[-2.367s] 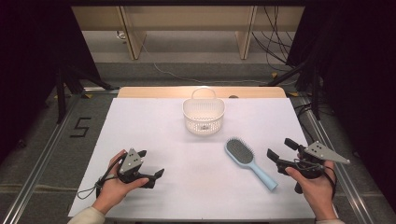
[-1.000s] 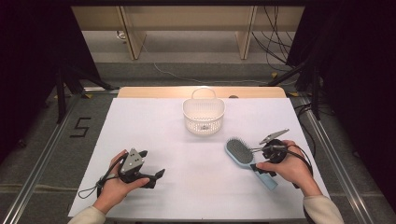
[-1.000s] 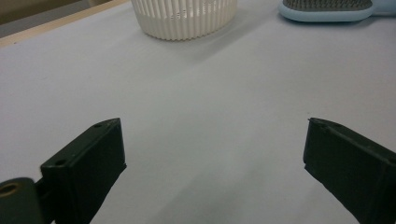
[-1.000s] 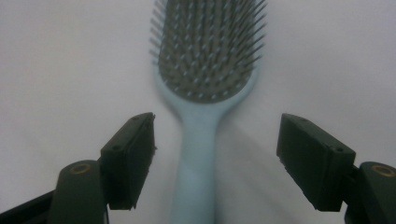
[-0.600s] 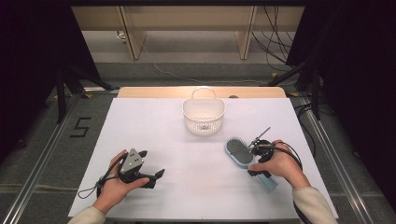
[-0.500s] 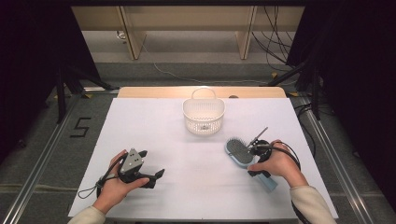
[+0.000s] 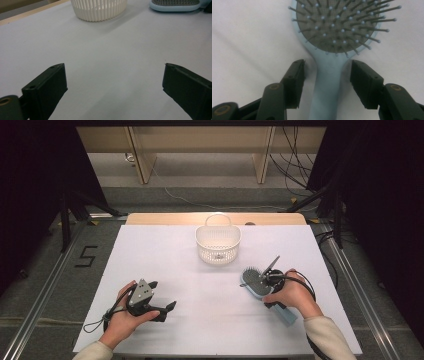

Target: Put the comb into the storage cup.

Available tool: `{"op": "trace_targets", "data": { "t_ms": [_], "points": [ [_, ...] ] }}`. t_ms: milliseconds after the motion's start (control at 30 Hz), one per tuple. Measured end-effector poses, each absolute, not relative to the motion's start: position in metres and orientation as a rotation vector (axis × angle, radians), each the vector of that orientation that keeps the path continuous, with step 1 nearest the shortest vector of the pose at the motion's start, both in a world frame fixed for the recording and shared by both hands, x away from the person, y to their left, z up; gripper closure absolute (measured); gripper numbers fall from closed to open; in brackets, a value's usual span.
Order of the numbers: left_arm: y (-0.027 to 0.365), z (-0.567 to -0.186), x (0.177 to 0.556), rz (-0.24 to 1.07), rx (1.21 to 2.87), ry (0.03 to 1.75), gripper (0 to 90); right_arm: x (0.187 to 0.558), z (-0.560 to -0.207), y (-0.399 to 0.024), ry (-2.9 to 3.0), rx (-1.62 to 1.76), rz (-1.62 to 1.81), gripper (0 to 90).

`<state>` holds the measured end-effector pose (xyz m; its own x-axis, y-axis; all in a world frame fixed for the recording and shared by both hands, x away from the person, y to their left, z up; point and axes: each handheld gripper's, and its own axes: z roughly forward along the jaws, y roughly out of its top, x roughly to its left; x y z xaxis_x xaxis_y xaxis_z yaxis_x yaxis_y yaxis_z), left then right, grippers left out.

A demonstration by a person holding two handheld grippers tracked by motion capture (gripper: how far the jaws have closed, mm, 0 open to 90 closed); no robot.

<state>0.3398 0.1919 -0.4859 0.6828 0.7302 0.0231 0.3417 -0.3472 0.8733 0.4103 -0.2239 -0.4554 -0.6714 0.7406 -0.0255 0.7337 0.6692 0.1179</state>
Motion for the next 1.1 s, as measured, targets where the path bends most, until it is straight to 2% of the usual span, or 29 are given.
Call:
{"op": "trace_targets", "data": {
  "t_ms": [733,1100],
  "points": [
    [0.1923,-0.4856,0.3396,0.521,1.951,0.83,5.0,0.4166,-0.4539,-0.214,2.811,1.291,0.028,65.0],
    [0.1925,-0.4853,0.3394,0.522,1.951,0.83,5.0,0.4153,-0.4545,-0.2138,2.784,1.331,0.032,67.6]
  ]
}}
